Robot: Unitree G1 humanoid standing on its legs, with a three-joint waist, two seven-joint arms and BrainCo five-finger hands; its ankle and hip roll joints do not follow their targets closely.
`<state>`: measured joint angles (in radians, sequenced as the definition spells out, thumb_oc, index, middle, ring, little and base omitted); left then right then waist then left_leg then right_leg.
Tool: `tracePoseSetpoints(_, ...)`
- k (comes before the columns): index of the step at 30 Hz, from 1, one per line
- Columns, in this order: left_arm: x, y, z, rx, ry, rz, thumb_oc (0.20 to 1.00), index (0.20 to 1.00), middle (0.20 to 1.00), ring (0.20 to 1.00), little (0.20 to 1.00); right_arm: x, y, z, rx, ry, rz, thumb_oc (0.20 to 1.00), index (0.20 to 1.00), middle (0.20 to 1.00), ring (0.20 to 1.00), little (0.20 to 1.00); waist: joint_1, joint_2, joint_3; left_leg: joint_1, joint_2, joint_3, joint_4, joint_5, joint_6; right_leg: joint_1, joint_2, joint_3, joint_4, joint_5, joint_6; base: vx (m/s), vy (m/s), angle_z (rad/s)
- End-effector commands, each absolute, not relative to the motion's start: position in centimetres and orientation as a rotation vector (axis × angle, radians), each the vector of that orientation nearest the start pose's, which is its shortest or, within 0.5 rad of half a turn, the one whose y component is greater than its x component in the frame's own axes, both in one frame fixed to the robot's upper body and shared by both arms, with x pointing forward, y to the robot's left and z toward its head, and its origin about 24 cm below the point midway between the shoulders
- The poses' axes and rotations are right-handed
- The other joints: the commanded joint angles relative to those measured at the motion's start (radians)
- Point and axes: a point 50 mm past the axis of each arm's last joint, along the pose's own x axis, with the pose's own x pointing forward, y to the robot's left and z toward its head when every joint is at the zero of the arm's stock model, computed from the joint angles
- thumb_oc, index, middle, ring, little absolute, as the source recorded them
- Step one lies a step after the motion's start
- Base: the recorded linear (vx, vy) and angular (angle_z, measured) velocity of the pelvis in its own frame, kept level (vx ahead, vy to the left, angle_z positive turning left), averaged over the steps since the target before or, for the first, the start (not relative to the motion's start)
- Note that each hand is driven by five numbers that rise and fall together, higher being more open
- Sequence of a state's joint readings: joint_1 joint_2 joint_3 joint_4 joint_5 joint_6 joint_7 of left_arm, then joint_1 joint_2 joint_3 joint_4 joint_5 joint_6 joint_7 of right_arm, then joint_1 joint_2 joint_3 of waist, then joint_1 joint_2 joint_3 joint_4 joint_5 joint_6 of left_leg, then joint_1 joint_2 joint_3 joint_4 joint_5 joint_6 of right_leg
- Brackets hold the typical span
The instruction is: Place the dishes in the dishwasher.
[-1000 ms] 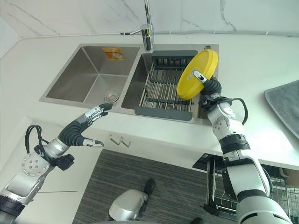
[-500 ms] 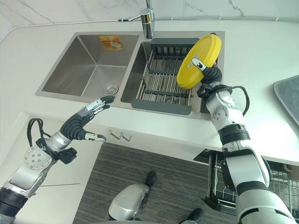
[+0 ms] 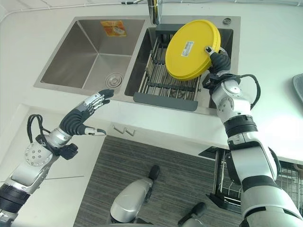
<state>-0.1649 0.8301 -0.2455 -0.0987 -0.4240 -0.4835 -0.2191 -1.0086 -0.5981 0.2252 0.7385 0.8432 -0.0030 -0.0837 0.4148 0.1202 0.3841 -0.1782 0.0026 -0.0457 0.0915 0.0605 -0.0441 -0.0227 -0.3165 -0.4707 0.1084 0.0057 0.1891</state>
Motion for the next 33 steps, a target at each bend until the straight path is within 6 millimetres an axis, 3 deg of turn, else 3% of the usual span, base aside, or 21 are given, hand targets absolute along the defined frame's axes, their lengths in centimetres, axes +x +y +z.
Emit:
tracePoseSetpoints(1, 25.3, 19.3, 17.2, 0.32, -0.63, -0.576, 1.0, 1.0, 1.0, 1.0, 1.0, 39.4, -20.7, 27.8, 0.164, -0.454, 0.052, 0.2, 0.2, 0.2, 0.2, 0.2, 0.043, -0.006, -0.008, -0.041, -0.072, -0.039, 0.015, -0.024, 0.067, -0.068, -0.015, 0.038, 0.192, -0.082, 0.003, -0.04, -0.025, -0.01)
tracePoseSetpoints(11, 25.4, 18.8, 16.4, 0.288, -0.598, -0.589, 1.0, 1.0, 1.0, 1.0, 1.0, 38.7, -19.5, 26.8, 0.31, -0.51, 0.108, 0.2, 0.2, 0.2, 0.2, 0.2, 0.033, -0.033, -0.052, 0.002, -0.058, -0.011, 0.012, -0.038, 0.06, -0.013, -0.004, 0.036, 0.142, -0.07, 0.003, -0.03, -0.053, -0.01)
tracePoseSetpoints(17, 25.5, 18.7, 16.0, 0.282, -0.57, -0.606, 1.0, 1.0, 1.0, 1.0, 1.0, 37.7, -18.6, 27.2, 0.448, -0.579, 0.132, 0.2, 0.2, 0.2, 0.2, 0.2, 0.009, -0.05, -0.102, 0.063, -0.029, 0.027, -0.034, -0.038, 0.046, 0.042, 0.015, 0.04, 0.082, -0.06, 0.01, -0.04, -0.087, -0.07)
tracePoseSetpoints(24, 25.4, 18.1, 15.0, 0.277, -0.531, -0.629, 1.0, 1.0, 1.0, 1.0, 1.0, 35.9, -16.3, 26.3, 0.533, -0.627, 0.121, 0.2, 0.2, 0.2, 0.2, 0.2, -0.04, -0.078, -0.17, 0.135, 0.018, 0.097, -0.072, -0.047, 0.021, 0.095, 0.05, 0.071, 0.002, -0.043, -0.001, -0.06, -0.126, -0.18)
tracePoseSetpoints(33, 25.3, 16.6, 13.6, 0.254, -0.494, -0.651, 1.0, 1.0, 1.0, 1.0, 1.0, 34.5, -15.0, 24.7, 0.644, -0.633, 0.106, 0.2, 0.2, 0.2, 0.2, 0.2, -0.12, -0.096, -0.244, 0.207, 0.072, 0.194, -0.095, -0.06, -0.009, 0.141, 0.079, 0.121, -0.088, -0.015, -0.029, -0.09, -0.127, -0.3)
